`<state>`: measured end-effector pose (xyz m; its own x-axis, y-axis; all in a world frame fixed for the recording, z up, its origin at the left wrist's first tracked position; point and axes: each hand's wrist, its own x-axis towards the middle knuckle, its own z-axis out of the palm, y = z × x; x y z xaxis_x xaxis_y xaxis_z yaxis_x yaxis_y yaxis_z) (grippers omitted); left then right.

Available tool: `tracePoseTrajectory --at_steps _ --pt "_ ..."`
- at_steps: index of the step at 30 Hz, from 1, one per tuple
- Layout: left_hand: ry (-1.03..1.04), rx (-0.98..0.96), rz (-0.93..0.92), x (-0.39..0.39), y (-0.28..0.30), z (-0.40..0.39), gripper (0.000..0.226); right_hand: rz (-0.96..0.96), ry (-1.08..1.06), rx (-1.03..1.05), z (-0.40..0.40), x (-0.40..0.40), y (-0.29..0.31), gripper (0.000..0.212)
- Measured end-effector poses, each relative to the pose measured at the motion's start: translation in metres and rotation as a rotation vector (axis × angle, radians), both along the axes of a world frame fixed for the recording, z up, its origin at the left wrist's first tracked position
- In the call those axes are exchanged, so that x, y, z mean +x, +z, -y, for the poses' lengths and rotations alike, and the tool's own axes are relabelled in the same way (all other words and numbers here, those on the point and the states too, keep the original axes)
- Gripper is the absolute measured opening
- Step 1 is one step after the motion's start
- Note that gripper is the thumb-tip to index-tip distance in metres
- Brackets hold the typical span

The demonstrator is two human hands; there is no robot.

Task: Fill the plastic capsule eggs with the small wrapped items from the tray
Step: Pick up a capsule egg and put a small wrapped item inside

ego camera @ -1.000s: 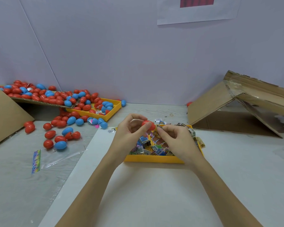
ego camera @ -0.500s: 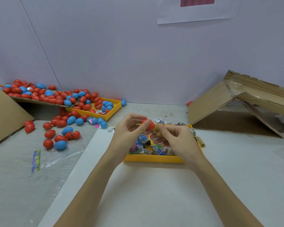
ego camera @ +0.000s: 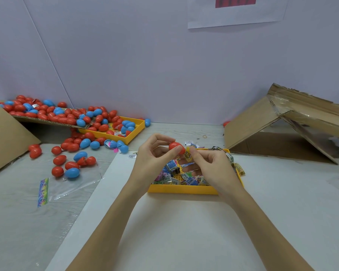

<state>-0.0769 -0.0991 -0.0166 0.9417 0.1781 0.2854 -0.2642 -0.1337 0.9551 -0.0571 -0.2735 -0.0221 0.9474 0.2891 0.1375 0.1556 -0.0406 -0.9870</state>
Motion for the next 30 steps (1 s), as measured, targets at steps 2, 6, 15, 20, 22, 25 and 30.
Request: tracePoseTrajectory --at_steps 2,6,15,20,22,25,30 --pt "0.01 0.001 0.004 0.0001 -0.0001 0.0008 0.029 -0.014 -0.012 -0.001 -0.0005 0.0007 0.0 0.037" --pt "0.013 0.016 0.001 0.0004 0.0001 0.002 0.032 -0.008 -0.022 -0.004 -0.0014 0.0003 0.0003 0.036" --pt "-0.048 0.057 0.102 -0.0038 0.0005 0.0069 0.025 -0.028 -0.091 0.117 -0.0016 -0.0003 -0.0017 0.017" --pt "-0.017 0.062 0.106 -0.0035 0.0 0.0095 0.022 -0.031 -0.135 0.187 -0.0021 -0.0014 -0.0006 0.027" --pt "-0.002 0.068 0.098 -0.0028 -0.0004 0.0098 0.022 -0.018 -0.145 0.181 -0.0036 -0.0034 -0.0003 0.029" --pt "0.003 0.057 0.089 -0.0028 -0.0005 0.009 0.023 0.0 -0.163 0.181 -0.0051 -0.0058 -0.0001 0.029" --pt "0.004 0.032 0.1 -0.0054 0.0009 0.0089 0.028 0.002 -0.161 0.193 -0.0069 -0.007 0.0007 0.016"
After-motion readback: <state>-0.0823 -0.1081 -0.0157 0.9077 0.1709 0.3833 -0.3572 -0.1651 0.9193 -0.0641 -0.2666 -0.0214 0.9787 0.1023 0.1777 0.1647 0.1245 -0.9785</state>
